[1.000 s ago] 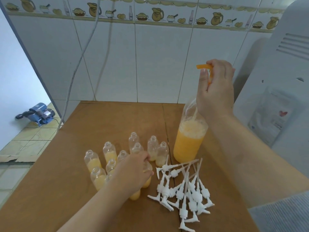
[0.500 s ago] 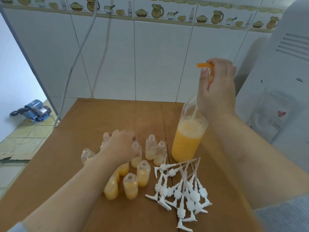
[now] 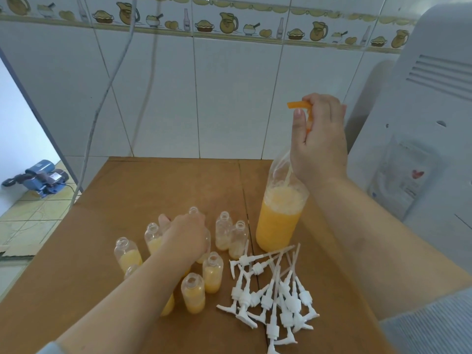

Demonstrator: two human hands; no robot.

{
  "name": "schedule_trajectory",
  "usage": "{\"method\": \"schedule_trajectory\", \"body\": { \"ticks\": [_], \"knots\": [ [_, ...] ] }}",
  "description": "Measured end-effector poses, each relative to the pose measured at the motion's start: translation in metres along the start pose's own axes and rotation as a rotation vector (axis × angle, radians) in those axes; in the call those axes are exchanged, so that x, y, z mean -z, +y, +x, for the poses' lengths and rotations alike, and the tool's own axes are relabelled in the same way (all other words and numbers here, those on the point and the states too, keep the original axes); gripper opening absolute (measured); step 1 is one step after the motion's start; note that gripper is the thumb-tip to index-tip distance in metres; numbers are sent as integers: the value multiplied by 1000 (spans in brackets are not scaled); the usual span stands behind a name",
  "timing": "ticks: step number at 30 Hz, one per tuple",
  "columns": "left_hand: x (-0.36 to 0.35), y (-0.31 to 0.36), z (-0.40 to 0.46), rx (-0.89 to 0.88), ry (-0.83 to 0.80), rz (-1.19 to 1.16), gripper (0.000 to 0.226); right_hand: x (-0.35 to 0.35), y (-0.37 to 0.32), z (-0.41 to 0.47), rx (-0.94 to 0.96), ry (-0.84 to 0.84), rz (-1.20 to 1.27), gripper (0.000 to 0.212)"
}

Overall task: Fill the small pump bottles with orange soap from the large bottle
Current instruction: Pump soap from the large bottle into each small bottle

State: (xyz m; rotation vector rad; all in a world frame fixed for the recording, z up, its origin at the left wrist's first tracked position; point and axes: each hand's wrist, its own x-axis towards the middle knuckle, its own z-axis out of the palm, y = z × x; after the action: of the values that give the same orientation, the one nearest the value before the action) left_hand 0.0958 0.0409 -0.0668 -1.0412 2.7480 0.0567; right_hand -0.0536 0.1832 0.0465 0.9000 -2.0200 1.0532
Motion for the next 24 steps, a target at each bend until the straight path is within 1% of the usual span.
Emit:
{"method": "schedule_trajectory", "body": {
  "ticks": [2,4,7,10,13,15,18,20,22,24],
  "knots": [
    [-1,1,-3,-20,2,-7,28,1,0,0,-1,1,4,31],
    [-2,0,-8,-74,54,-2,24,1,0,0,3,7,13,32],
    [1,-7,-18,-72,162,-198,29,1,0,-1,3,5,21,32],
    [19,-21,-35,-83,326,-311,33,2,0,-1,26,-9,23,33],
    [45,-33,-56,-103,510,-612,38,8,-1,2,54,-80,9,38],
    [60,-38,-64,-145,567,-879,33,13,1,4,46,-166,8,45],
    [75,-31,-66,-231,547,-1250,27,22,7,5,38,-260,22,54],
    [85,-20,-64,-287,467,-1456,32,28,10,5,72,-256,29,52],
    [93,-8,-57,-336,404,-1608,35,32,10,4,132,-234,4,46],
    [100,1,-49,-380,419,-1677,34,31,11,3,150,-235,-10,44]
  ]
}}
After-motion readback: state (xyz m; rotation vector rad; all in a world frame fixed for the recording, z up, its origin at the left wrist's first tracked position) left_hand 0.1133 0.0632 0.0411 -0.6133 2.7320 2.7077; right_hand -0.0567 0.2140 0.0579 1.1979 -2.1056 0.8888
